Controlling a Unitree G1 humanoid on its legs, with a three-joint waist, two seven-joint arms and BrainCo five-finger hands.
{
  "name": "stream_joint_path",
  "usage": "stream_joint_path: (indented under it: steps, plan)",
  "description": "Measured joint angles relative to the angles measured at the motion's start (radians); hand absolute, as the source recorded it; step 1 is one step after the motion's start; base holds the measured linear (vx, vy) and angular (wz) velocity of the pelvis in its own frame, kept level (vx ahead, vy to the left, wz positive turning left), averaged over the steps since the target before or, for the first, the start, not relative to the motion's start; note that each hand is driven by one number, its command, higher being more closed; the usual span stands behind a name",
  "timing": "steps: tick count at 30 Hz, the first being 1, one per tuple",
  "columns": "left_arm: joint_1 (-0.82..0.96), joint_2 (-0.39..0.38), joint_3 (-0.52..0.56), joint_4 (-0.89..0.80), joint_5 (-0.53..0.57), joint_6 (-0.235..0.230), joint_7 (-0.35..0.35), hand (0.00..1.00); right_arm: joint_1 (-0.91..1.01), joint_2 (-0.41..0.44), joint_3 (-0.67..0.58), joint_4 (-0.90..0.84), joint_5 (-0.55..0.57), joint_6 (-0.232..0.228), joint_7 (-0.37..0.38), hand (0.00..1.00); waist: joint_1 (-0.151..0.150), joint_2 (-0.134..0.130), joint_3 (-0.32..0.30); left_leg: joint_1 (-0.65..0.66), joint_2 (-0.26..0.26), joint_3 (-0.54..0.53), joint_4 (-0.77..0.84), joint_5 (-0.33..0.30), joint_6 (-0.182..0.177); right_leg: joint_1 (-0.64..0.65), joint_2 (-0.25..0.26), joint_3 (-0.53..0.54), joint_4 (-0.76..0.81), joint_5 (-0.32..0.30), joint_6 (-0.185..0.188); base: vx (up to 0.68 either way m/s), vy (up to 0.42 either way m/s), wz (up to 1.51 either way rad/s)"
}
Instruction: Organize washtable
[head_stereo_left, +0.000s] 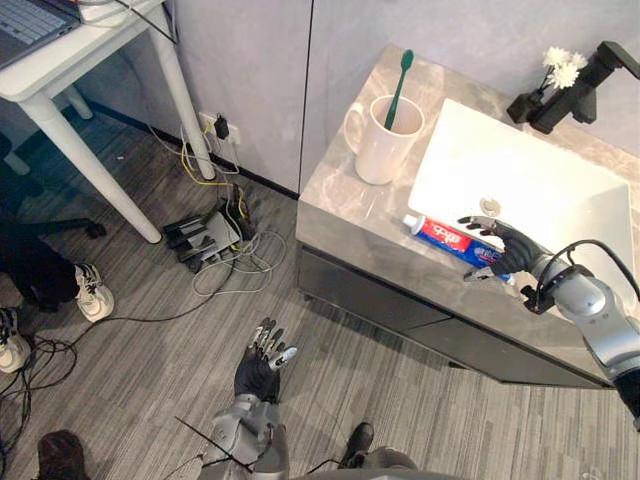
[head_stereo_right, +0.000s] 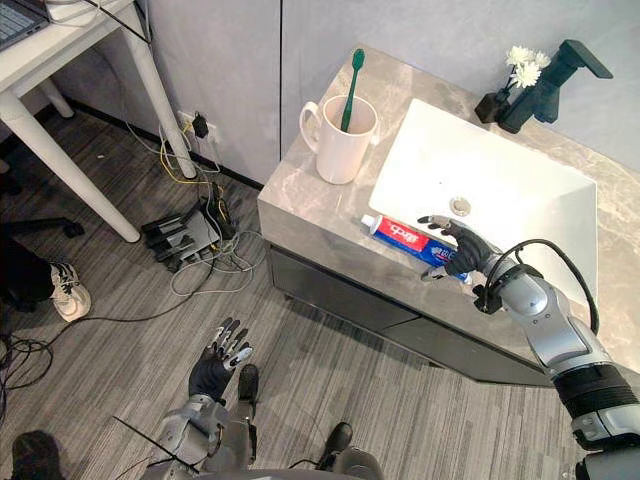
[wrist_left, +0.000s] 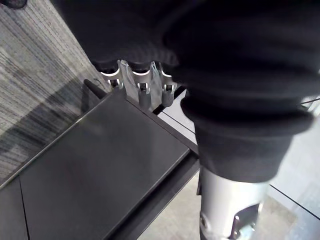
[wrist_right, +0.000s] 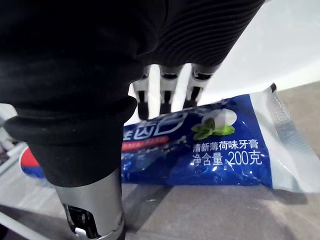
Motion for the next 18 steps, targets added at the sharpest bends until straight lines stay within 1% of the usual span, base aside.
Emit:
stream_joint_path:
  steps: [3, 6, 9, 18]
  plan:
    - [0.001, 0.0, 0.001, 0.0, 0.0, 0.0, 0.001, 0.0, -0.001, 0.0, -0.008, 0.0, -0.002, 0.0, -0.001, 1.0, 0.001, -0.001, 0.002, 0.0, 0.0, 0.0, 0.0, 0.0, 0.0, 0.0, 0.0, 0.0, -0.001, 0.0, 0.0, 0.0, 0.0, 0.0]
    - [0.001, 0.001, 0.001, 0.0, 0.0, 0.0, 0.001, 0.0, -0.013, 0.0, -0.01, 0.003, -0.007, 0.006, -0.019, 1.0, 0.002, -0.002, 0.003, 0.0, -0.001, 0.0, 0.005, 0.0, 0.0, 0.001, 0.0, 0.0, -0.004, 0.0, 0.0, 0.03, 0.001, 0.0]
    - [0.0, 0.001, 0.0, 0.0, 0.0, 0.0, 0.0, 0.0, -0.026, 0.001, -0.01, 0.003, -0.006, 0.015, -0.018, 1.0, 0.002, -0.002, 0.003, 0.0, -0.001, 0.001, 0.006, 0.0, 0.0, 0.002, 0.0, -0.001, -0.006, 0.0, 0.0, 0.04, -0.004, 0.01]
    - [0.0, 0.001, -0.001, -0.001, 0.001, 0.0, -0.001, 0.0, -0.028, 0.001, -0.015, 0.003, -0.006, 0.018, -0.019, 1.0, 0.002, -0.002, 0.003, 0.004, 0.0, -0.003, 0.0, 0.0, 0.0, 0.009, 0.001, -0.003, -0.006, 0.001, -0.001, 0.0, 0.0, 0.0]
